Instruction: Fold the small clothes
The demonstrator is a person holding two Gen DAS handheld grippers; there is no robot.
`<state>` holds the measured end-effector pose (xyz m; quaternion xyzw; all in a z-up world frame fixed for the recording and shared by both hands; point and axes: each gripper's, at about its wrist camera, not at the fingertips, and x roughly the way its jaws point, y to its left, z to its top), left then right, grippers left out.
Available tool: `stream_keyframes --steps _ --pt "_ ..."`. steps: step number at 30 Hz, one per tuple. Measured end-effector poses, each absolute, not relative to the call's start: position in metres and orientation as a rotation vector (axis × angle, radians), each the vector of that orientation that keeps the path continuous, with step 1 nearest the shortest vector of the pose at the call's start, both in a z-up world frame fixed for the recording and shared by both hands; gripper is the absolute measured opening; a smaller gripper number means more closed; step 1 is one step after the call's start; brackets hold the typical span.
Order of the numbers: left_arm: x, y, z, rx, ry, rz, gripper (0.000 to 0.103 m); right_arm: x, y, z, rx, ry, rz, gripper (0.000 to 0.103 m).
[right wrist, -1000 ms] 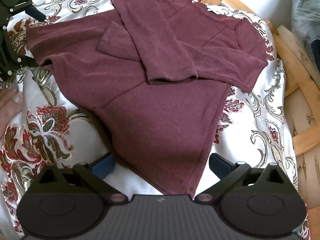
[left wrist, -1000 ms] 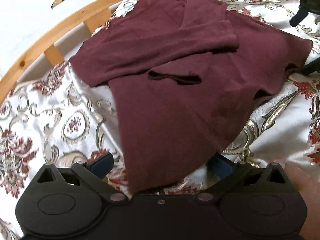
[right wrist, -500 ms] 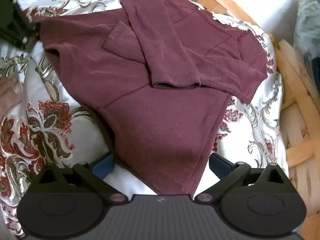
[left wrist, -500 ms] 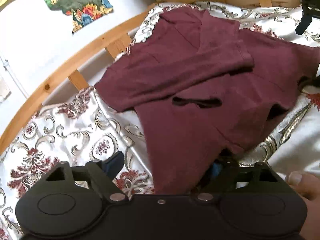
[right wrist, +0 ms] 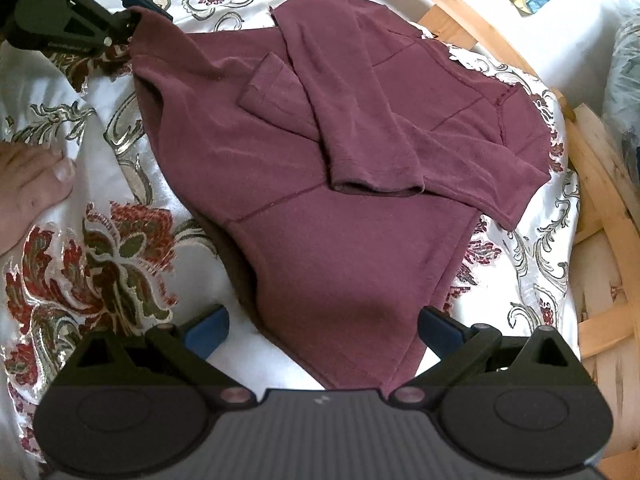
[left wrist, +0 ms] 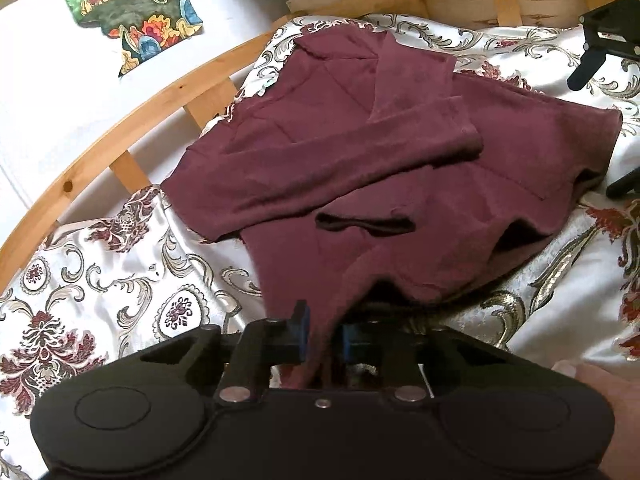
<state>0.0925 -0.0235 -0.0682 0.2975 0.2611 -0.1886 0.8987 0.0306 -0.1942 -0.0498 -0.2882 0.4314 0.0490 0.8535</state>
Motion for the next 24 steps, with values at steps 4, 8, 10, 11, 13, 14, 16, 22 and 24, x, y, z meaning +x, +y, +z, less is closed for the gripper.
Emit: stream_keyframes --steps 4,8,10,11,13,14,16,22,24 --pt "0.096 -0.025 -0.06 0.583 0.547 -0.383 0.006 0.029 -0.193 -0.05 -0.612 0.893 0.102 0.103" --pt "0.104 -0.024 -0.042 0.523 0.539 -0.378 0.006 0.026 -0.187 -0.05 -0.638 0.869 0.104 0.103" --pt "0.11 -0.022 -0.029 0.485 0.536 -0.367 0.005 0.026 -0.182 -0.056 -0.698 0.854 0.089 0.103" --pt "0.114 -0.021 -0.022 0.464 0.533 -0.36 0.005 0.026 -0.179 -0.059 -0.729 0.848 0.079 0.103" --pt "0.119 -0.02 -0.01 0.435 0.524 -0.347 0.005 0.027 -0.175 -0.063 -0.77 0.835 0.066 0.103" --pt "0.121 -0.019 -0.005 0.425 0.518 -0.341 0.005 0.027 -0.174 -0.064 -0.781 0.828 0.06 0.103" --pt "0.124 -0.018 0.004 0.411 0.505 -0.332 0.005 0.028 -0.175 -0.066 -0.785 0.821 0.051 0.098" --pt "0.121 -0.017 0.008 0.416 0.489 -0.327 0.005 0.027 -0.185 -0.059 -0.749 0.793 0.005 0.045" --pt "0.114 -0.017 0.003 0.43 0.492 -0.329 0.005 0.025 -0.188 -0.053 -0.725 0.77 -0.01 0.025"
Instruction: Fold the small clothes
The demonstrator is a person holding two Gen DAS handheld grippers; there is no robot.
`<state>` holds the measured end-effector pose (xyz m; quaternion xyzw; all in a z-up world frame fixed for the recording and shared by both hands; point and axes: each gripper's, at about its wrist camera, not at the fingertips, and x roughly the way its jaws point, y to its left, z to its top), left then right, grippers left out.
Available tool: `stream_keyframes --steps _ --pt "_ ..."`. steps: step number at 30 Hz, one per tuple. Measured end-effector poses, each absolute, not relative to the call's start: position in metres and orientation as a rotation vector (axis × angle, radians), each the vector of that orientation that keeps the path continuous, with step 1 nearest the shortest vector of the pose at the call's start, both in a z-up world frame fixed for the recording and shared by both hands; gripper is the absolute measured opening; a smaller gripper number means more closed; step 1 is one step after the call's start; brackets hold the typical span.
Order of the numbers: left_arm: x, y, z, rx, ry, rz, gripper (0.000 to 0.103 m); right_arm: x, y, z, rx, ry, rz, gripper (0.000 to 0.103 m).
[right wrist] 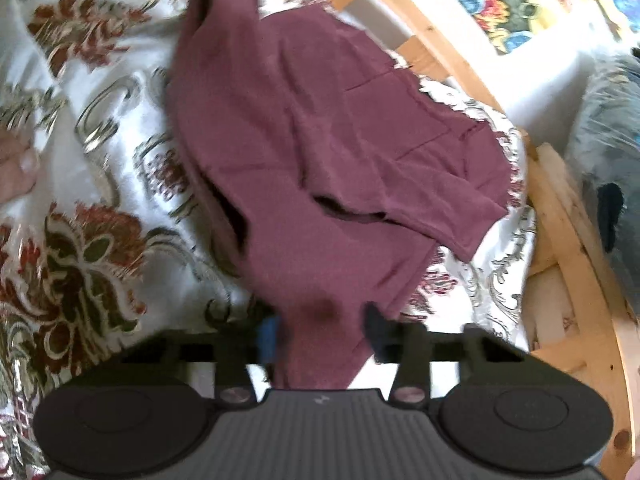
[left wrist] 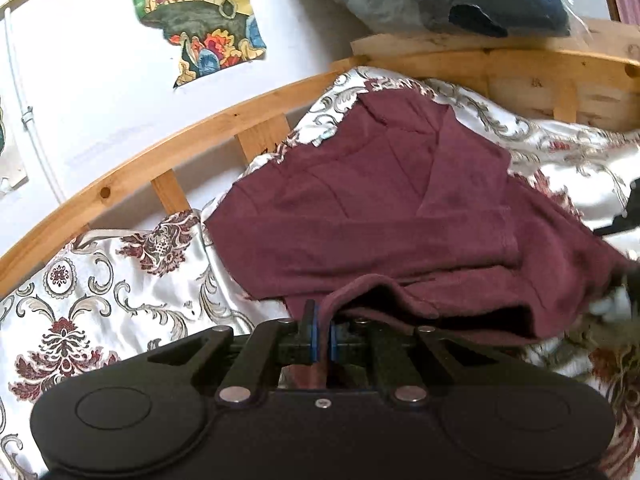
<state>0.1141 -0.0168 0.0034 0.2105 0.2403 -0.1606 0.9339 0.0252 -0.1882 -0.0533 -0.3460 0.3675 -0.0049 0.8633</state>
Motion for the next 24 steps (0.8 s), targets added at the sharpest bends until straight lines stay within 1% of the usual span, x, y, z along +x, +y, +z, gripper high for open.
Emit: stream_keyframes --steps 1,3,7,11,18,24 --pt "0.109 -0.017 0.001 0.434 0.492 -0.328 0.005 0.024 -0.19 -0.049 -0.713 0.754 -0.019 0.016" --pt "0.098 -0.014 -0.003 0.429 0.477 -0.315 0.005 0.022 -0.193 -0.039 -0.693 0.722 -0.042 0.009" --pt "0.07 -0.008 -0.004 0.399 0.435 -0.31 0.005 0.011 -0.204 -0.016 -0.634 0.677 -0.082 0.007" --pt "0.049 0.0 0.001 0.351 0.448 -0.317 0.005 -0.011 -0.204 0.004 -0.619 0.644 -0.086 0.007" --pt "0.0 0.028 0.022 0.27 0.5 -0.361 0.005 -0.074 -0.181 0.027 -0.622 0.634 -0.047 0.007" --pt "-0.039 0.04 0.045 0.254 0.505 -0.409 0.005 -0.123 -0.161 0.047 -0.597 0.578 -0.078 0.007"
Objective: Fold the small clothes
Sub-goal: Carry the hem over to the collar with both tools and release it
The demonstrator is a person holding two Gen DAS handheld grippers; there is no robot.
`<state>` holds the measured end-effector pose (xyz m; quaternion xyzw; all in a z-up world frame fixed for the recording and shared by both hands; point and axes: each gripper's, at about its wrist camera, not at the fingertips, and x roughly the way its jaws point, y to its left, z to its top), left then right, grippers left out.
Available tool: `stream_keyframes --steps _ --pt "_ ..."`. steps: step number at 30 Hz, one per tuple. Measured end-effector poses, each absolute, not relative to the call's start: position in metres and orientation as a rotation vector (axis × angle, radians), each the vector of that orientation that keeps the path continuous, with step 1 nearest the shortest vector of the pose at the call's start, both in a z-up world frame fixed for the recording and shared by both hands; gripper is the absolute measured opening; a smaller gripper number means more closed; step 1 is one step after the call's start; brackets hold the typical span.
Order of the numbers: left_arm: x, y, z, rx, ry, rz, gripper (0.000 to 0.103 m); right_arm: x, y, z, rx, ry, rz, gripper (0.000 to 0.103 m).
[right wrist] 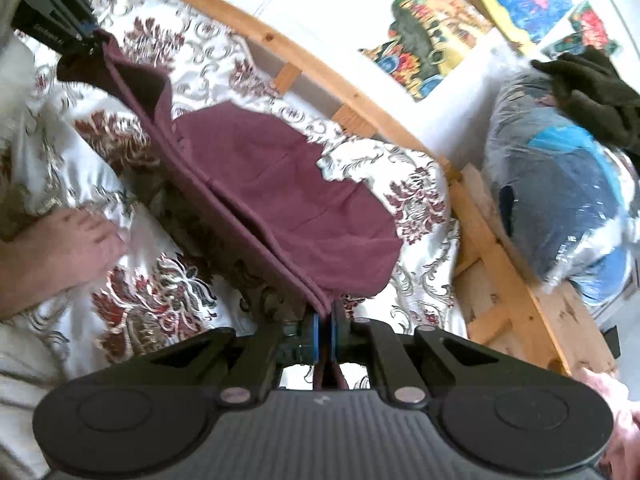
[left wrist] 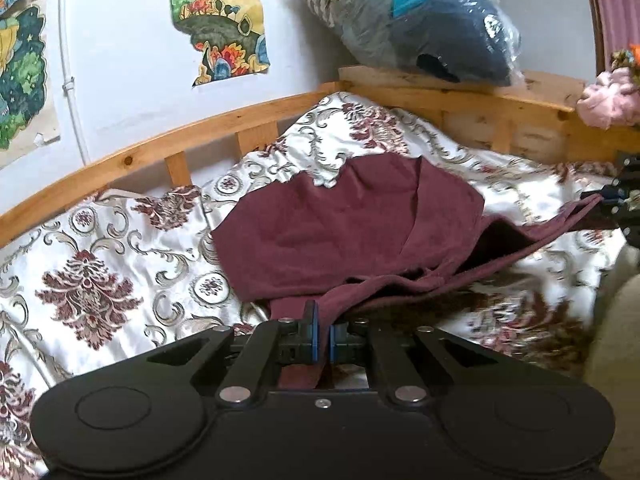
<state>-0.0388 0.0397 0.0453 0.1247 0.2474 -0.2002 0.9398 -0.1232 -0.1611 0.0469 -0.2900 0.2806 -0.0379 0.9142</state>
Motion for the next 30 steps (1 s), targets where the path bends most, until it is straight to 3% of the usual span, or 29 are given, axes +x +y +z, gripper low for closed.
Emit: stream_keyframes --steps 8,17,30 --pt "-0.009 0.035 0.077 0.174 0.533 -0.404 0.005 -0.112 -0.163 0.063 -0.586 0.516 -0.132 0.007" --pt "0.095 -0.012 0.097 0.309 0.556 -0.298 0.006 -0.017 -0.198 0.07 -0.542 0.431 -0.205 0.007" --pt "0.271 -0.039 0.032 0.305 0.761 -0.131 0.007 0.142 -0.23 0.021 -0.556 0.475 -0.243 0.007"
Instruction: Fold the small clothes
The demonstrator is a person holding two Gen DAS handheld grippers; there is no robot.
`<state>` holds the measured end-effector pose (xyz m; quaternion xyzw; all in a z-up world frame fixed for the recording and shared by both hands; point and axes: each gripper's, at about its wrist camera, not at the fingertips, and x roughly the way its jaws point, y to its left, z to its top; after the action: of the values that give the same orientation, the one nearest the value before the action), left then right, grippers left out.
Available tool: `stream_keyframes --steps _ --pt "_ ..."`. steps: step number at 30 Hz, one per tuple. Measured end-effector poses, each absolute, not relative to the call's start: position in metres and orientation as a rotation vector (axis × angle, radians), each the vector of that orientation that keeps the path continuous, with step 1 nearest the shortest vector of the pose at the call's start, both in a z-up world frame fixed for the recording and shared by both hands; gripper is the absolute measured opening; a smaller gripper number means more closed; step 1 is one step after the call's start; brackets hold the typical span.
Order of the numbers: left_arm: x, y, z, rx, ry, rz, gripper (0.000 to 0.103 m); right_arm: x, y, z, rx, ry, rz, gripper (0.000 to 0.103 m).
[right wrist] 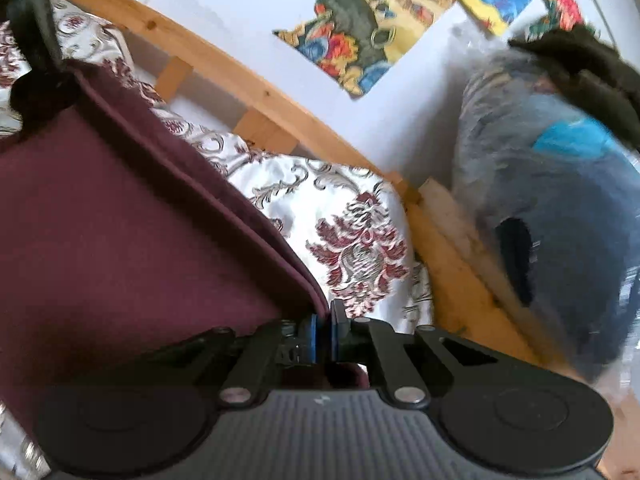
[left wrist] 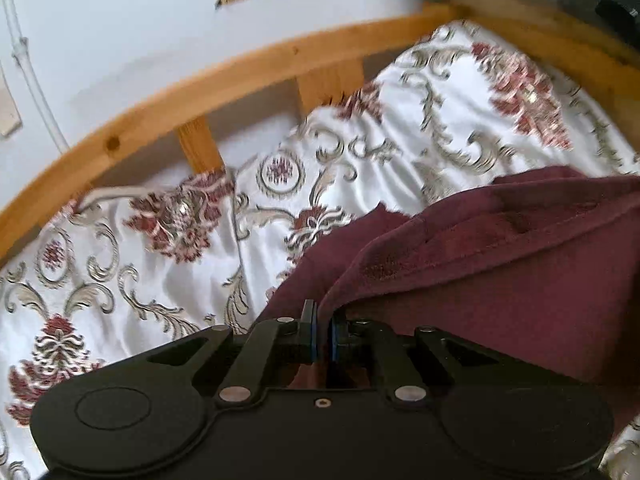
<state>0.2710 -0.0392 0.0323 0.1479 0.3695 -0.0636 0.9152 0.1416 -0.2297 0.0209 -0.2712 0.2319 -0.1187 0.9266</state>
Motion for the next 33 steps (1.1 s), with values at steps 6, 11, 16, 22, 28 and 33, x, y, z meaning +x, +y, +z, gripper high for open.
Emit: stream_keyframes --steps 6,11,16,22,28,33 --pt "0.297 -0.037 0.003 0.349 0.799 -0.128 0.007 0.181 -0.238 -0.005 -0.511 0.51 -0.233 0.008" --pt "0.316 -0.039 -0.017 0.372 0.841 -0.114 0.01 0.195 -0.244 -0.02 -0.479 0.533 -0.221 0.009" --pt "0.326 -0.032 -0.032 0.272 0.884 -0.105 0.017 0.197 -0.249 -0.029 -0.417 0.538 -0.221 0.018" --pt "0.321 -0.022 -0.032 0.173 0.856 -0.038 0.071 0.184 -0.253 -0.028 -0.381 0.523 -0.206 0.071" --pt "0.299 -0.014 -0.023 0.153 0.797 0.022 0.095 0.163 -0.273 -0.017 -0.299 0.509 -0.257 0.089" --pt "0.283 -0.003 -0.025 0.14 0.782 0.064 0.099 0.149 -0.294 -0.016 -0.217 0.532 -0.308 0.095"
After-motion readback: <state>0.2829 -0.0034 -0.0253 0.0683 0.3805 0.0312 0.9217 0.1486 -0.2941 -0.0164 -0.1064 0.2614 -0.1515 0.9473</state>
